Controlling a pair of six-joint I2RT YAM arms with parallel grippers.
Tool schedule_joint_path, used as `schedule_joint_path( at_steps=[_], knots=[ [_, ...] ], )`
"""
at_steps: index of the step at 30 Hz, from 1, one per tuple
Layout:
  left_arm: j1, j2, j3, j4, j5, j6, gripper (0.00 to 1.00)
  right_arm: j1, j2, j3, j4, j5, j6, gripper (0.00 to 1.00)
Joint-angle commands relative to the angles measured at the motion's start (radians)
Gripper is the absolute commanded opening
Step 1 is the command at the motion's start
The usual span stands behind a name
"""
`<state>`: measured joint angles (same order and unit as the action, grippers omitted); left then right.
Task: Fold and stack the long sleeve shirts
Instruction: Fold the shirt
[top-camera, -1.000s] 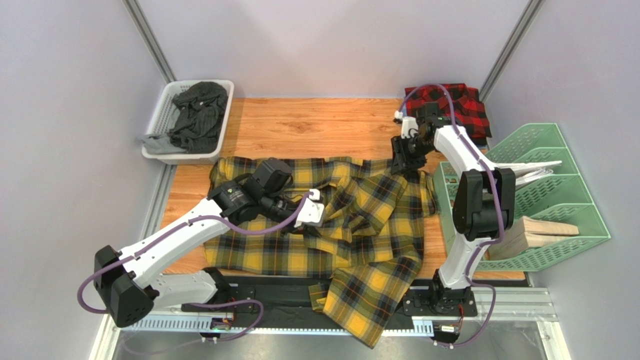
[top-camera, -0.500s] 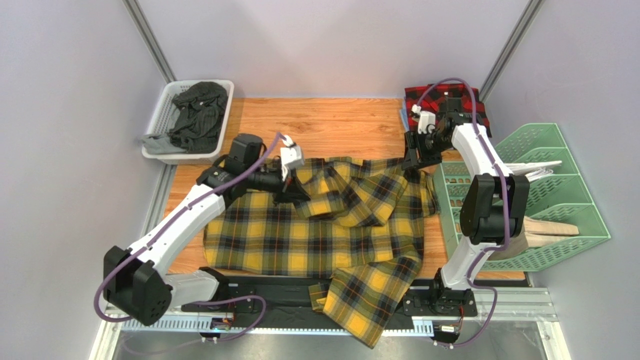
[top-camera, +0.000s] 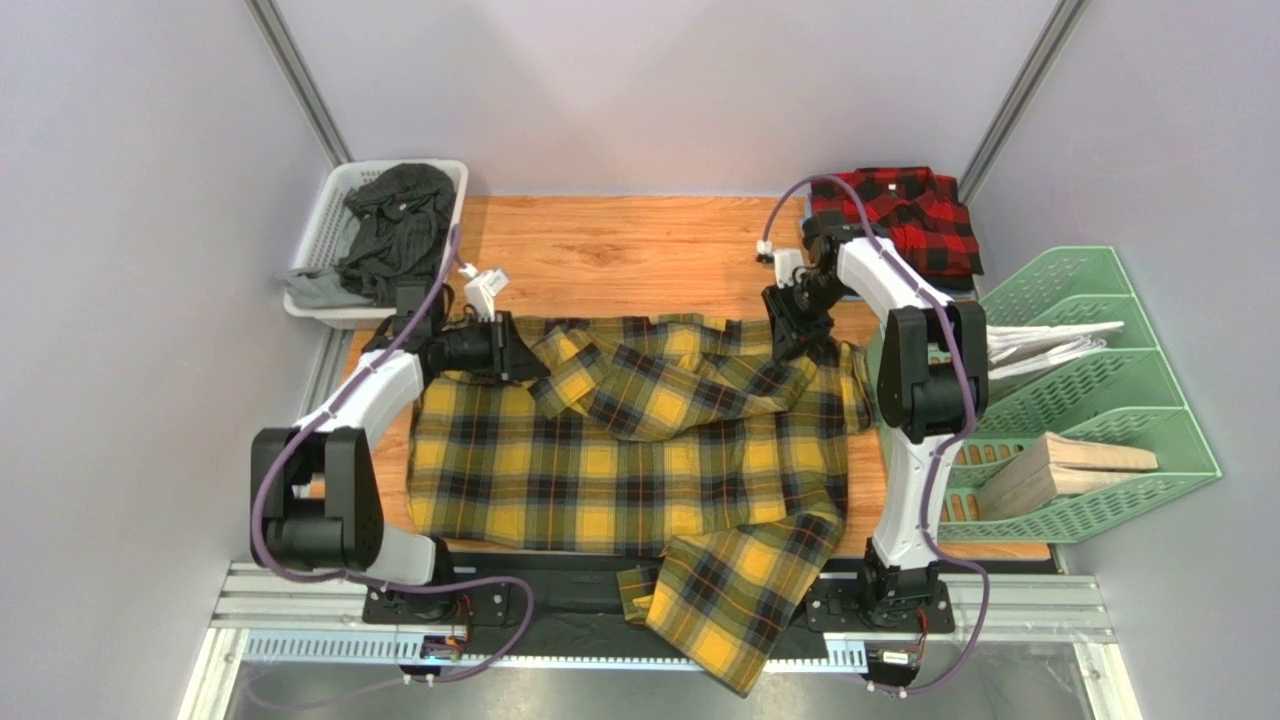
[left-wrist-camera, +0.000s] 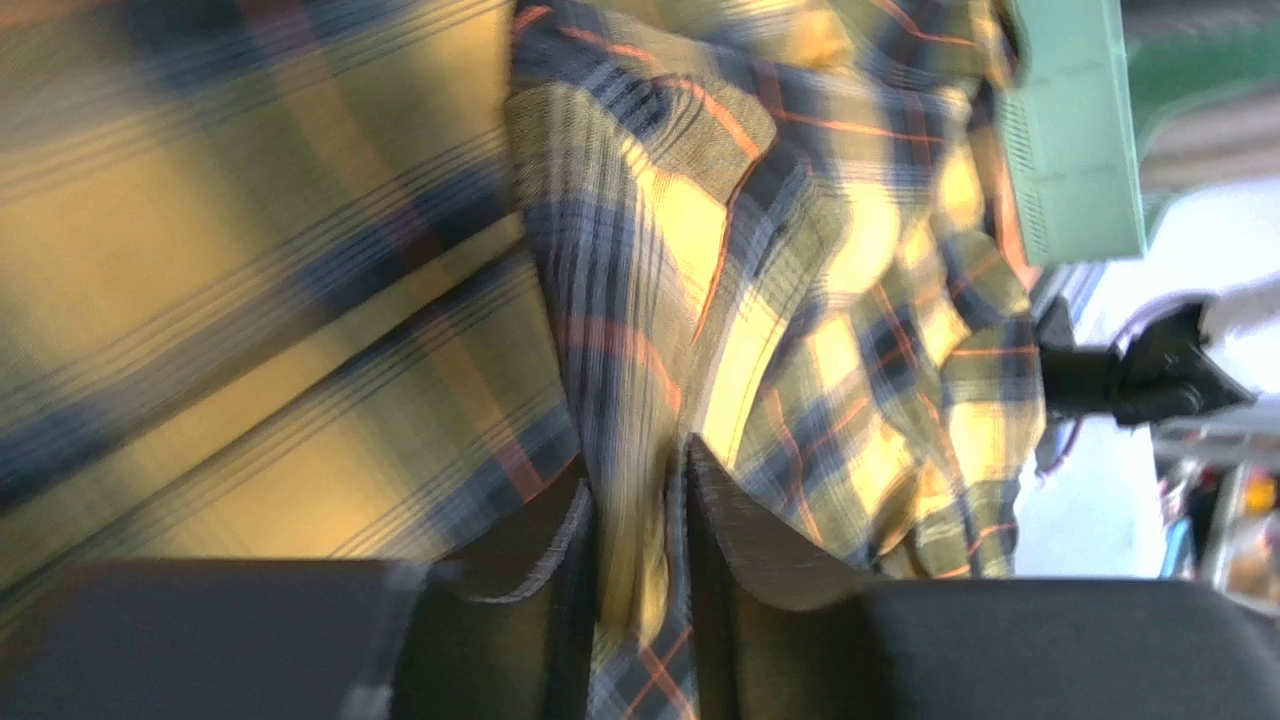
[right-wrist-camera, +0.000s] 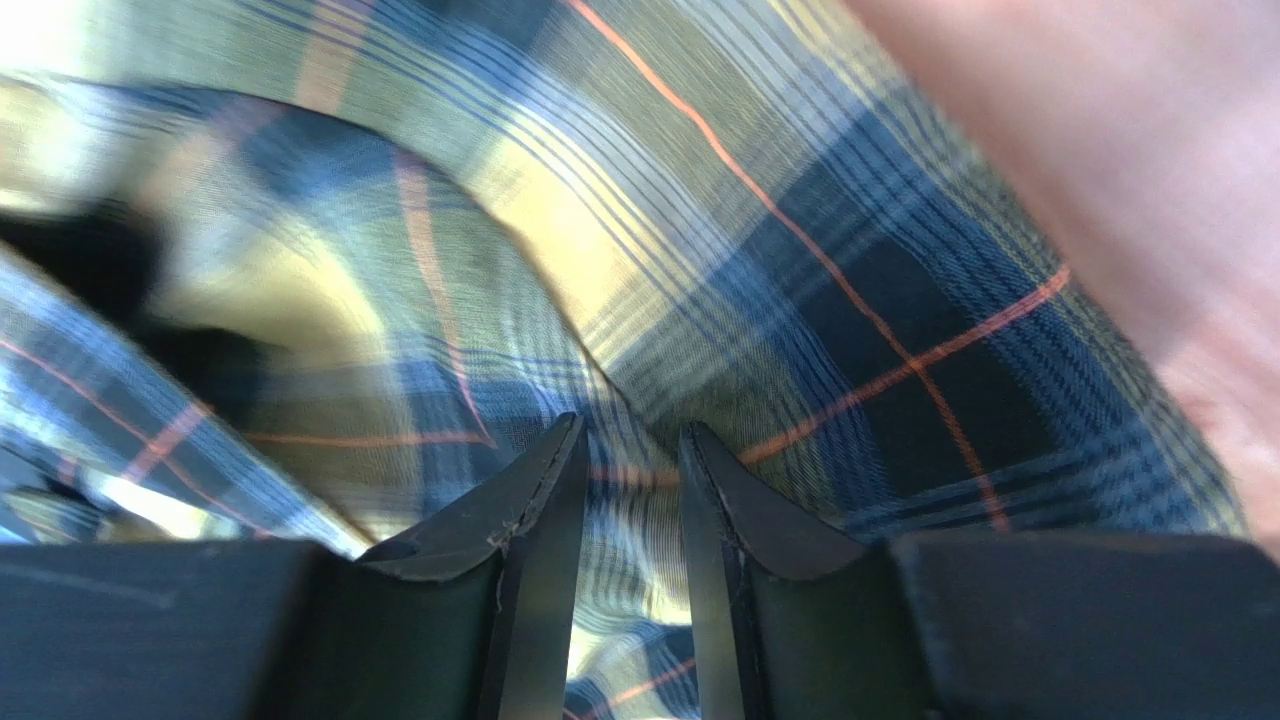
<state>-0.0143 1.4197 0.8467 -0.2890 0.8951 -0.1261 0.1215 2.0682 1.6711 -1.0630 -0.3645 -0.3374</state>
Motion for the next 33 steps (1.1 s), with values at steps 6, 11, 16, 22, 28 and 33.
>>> schedule_joint_path(
  at_steps=[6, 11, 16, 22, 28, 33],
  knots=[
    [0.12, -0.051, 0.121, -0.338, -0.086, 0.302, 0.86, -0.01, -0.019, 0.128, -0.184, -0.008, -0.083, 0.36],
    [-0.169, -0.077, 0.176, -0.42, -0.482, 0.56, 0.85, -0.008, -0.085, 0.09, -0.206, -0.079, -0.077, 0.41],
    [-0.39, 0.037, 0.193, -0.359, -0.66, 0.553, 0.79, -0.008, -0.118, 0.052, -0.25, -0.186, -0.072, 0.45],
    [-0.475, 0.139, 0.161, -0.234, -0.716, 0.548, 0.76, -0.006, -0.14, 0.009, -0.258, -0.281, -0.089, 0.54],
    [-0.507, 0.254, 0.169, -0.18, -0.783, 0.537, 0.77, -0.006, -0.129, -0.047, -0.239, -0.297, -0.109, 0.57],
    [-0.515, 0.309, 0.192, -0.174, -0.835, 0.539, 0.72, -0.006, -0.103, -0.059, -0.23, -0.303, -0.101, 0.61]
  ],
)
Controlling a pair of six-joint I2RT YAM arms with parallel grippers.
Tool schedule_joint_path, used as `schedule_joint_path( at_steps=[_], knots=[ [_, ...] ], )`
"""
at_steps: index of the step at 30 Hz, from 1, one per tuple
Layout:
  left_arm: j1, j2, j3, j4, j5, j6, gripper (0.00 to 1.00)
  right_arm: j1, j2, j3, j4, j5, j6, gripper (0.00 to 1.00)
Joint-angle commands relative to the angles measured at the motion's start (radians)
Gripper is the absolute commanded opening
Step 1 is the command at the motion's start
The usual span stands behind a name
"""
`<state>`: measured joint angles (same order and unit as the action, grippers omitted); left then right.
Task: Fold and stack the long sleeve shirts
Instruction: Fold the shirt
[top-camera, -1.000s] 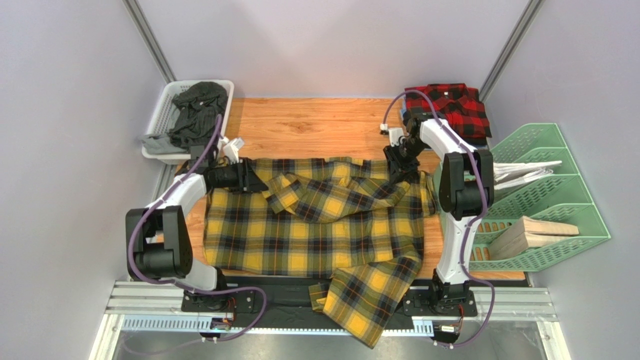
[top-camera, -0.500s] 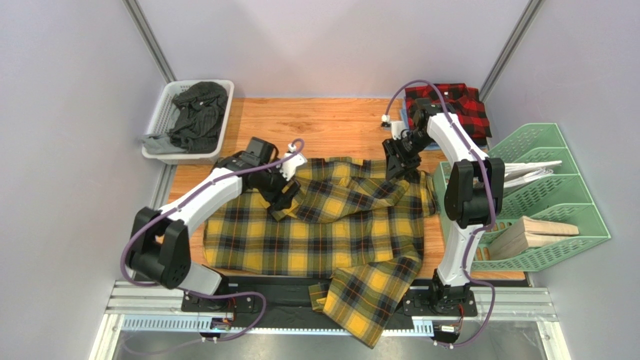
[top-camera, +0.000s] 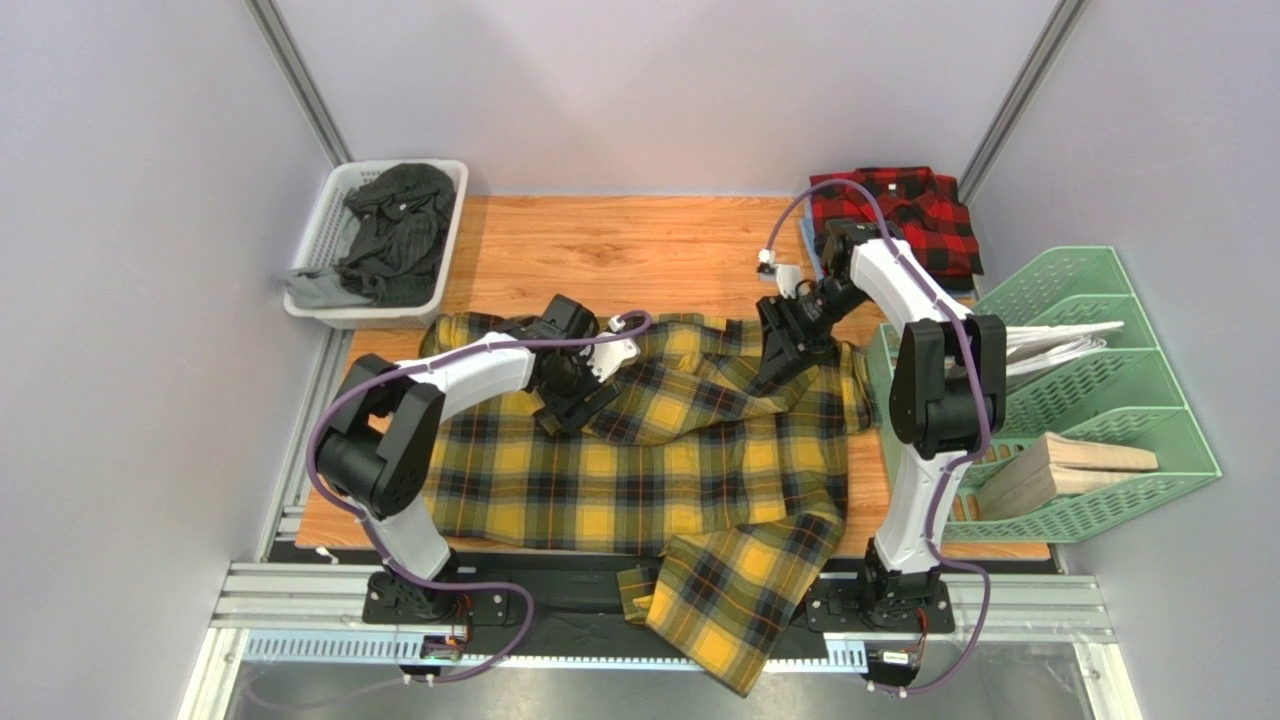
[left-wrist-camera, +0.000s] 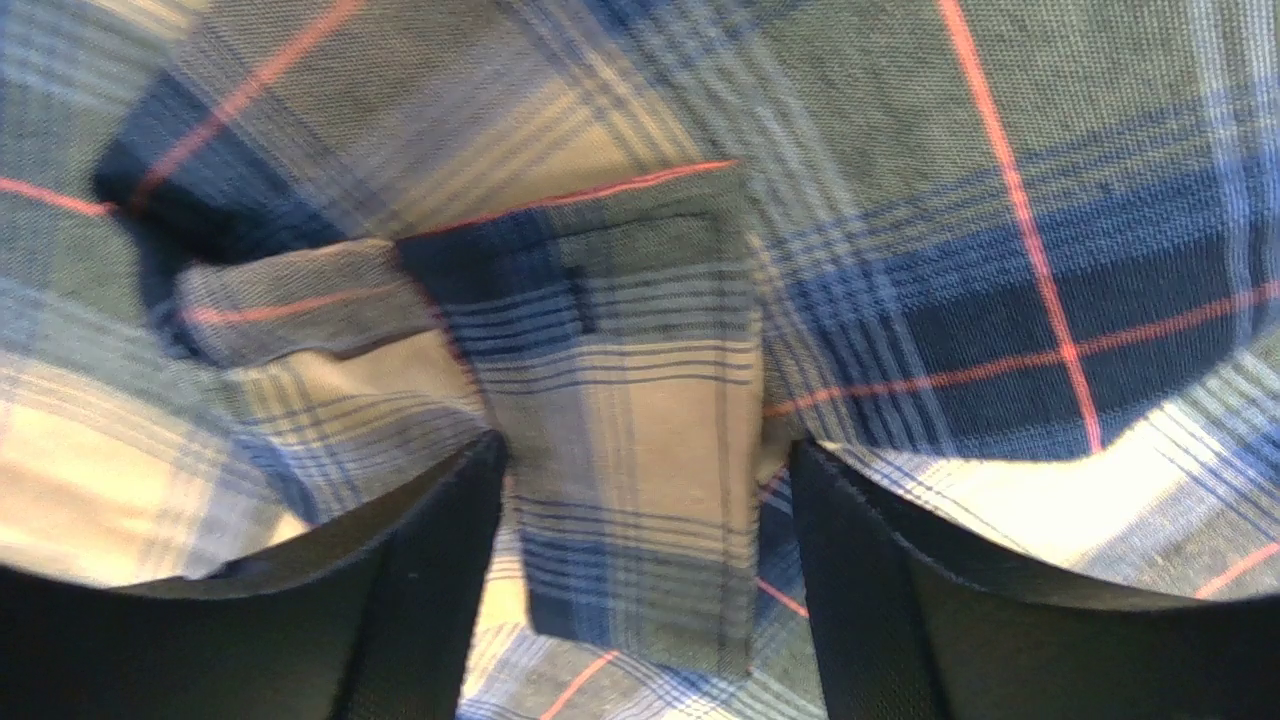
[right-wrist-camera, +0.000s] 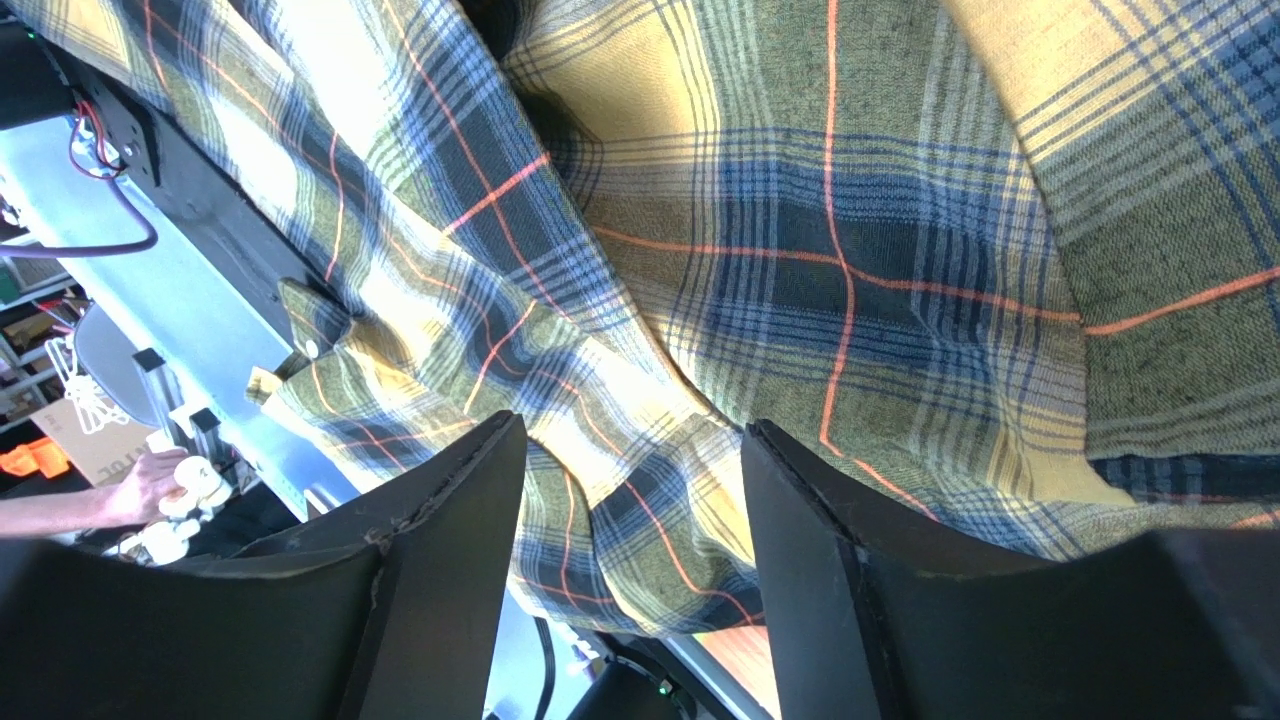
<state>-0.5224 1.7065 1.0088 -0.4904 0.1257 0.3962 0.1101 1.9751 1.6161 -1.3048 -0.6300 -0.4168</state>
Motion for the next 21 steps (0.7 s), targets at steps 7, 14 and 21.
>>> schedule_joint_path(
  at_steps=[7, 14, 21],
  knots=[
    [-0.002, -0.062, 0.056, -0.085, -0.005, 0.03, 0.3, 0.005, 0.008, -0.01, -0.008, -0.004, -0.045, 0.58],
    [0.09, -0.14, 0.149, -0.243, 0.072, 0.0, 0.0, 0.005, -0.019, -0.021, -0.017, 0.018, -0.088, 0.59],
    [0.274, -0.114, 0.298, -0.355, 0.193, -0.06, 0.0, 0.016, -0.021, -0.033, 0.018, 0.075, -0.105, 0.59]
  ],
)
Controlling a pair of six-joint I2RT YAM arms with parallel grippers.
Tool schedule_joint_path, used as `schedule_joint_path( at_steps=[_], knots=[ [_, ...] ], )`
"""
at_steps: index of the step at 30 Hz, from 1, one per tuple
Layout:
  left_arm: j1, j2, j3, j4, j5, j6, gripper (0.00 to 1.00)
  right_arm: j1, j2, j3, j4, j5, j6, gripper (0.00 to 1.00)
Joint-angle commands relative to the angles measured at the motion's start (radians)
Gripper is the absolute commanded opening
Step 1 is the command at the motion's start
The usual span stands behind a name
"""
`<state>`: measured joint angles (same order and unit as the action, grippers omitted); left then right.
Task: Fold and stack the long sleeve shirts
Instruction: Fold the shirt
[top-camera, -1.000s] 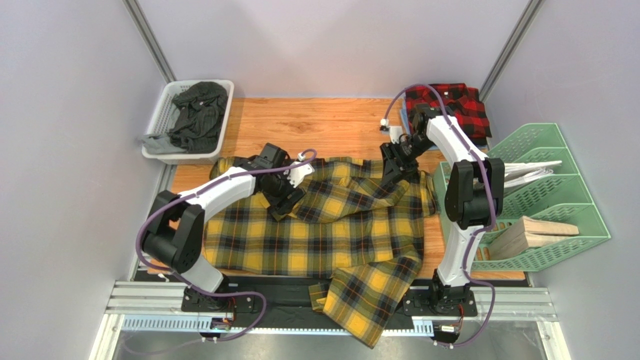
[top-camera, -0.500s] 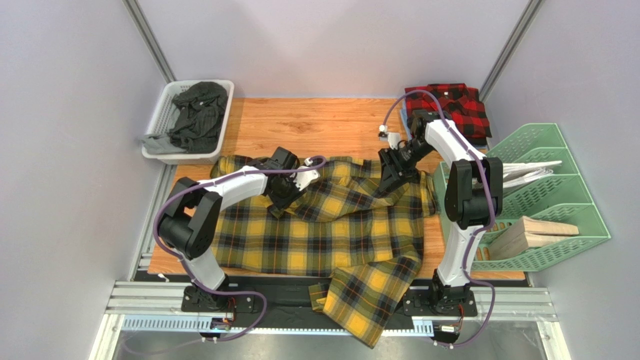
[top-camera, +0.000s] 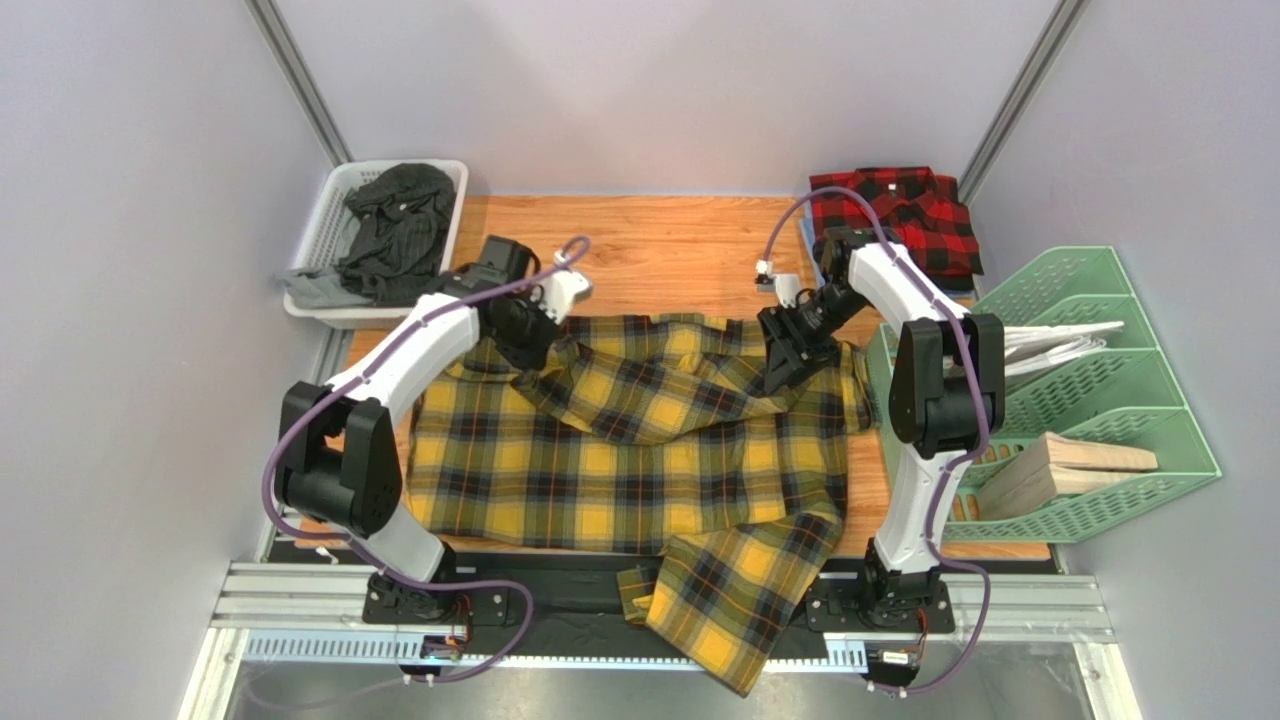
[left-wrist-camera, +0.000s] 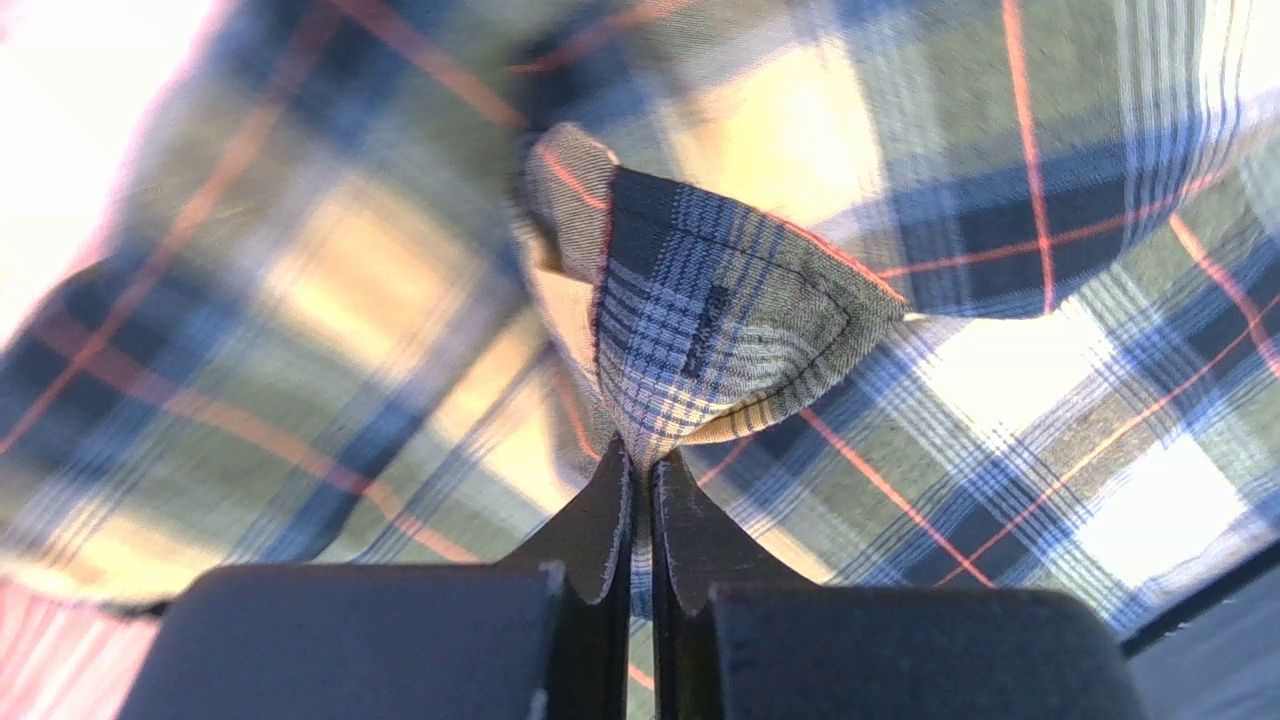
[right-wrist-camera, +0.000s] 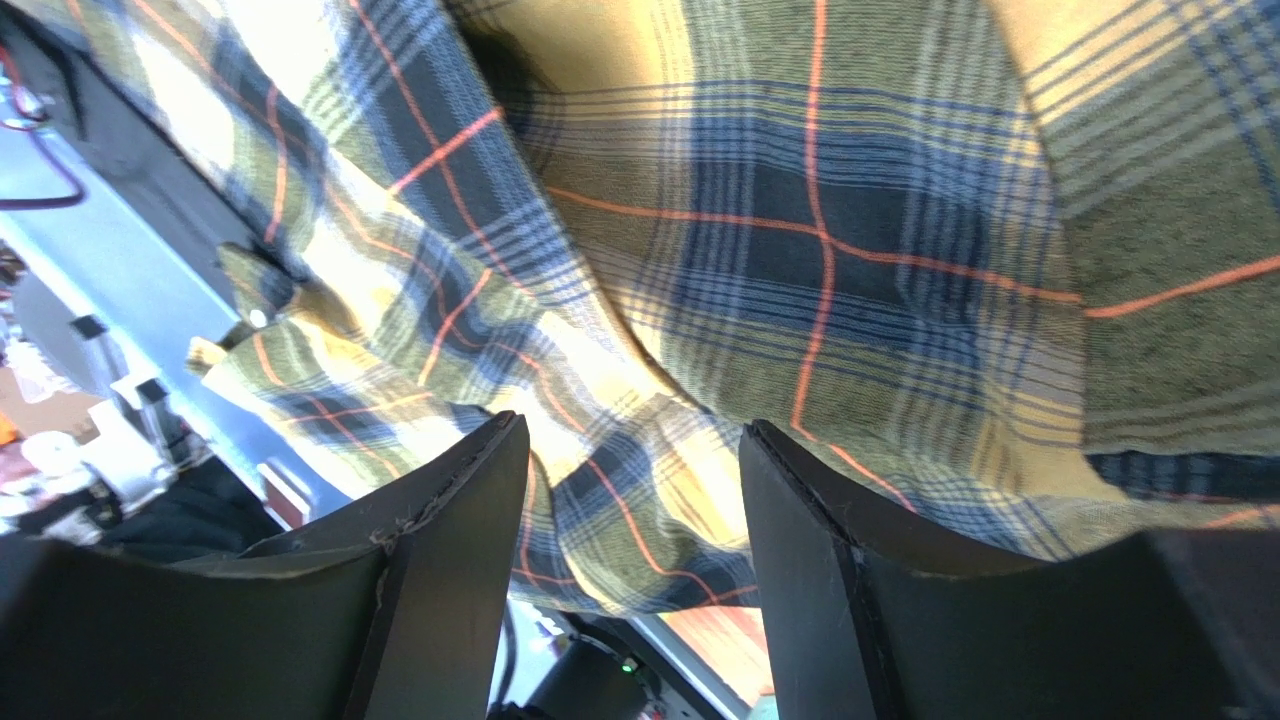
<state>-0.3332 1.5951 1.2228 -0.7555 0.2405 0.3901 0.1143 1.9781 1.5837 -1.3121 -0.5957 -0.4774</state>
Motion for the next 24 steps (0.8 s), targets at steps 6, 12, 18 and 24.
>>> schedule_joint_path(
  at_steps=[6, 12, 18, 24],
  knots=[
    [0.272, 0.083, 0.158, -0.12, 0.037, -0.094, 0.0, 0.045, -0.015, 0.012, 0.031, 0.089, -0.073, 0.58],
    [0.355, 0.14, 0.149, -0.093, -0.003, -0.08, 0.0, 0.067, -0.004, 0.027, 0.03, 0.119, -0.107, 0.57],
    [0.371, 0.155, 0.098, -0.059, -0.036, -0.076, 0.0, 0.085, 0.028, 0.091, 0.042, 0.171, -0.087, 0.35],
    [0.407, 0.146, 0.069, -0.077, -0.015, -0.089, 0.0, 0.088, 0.061, 0.13, 0.017, 0.227, -0.072, 0.03]
  ],
)
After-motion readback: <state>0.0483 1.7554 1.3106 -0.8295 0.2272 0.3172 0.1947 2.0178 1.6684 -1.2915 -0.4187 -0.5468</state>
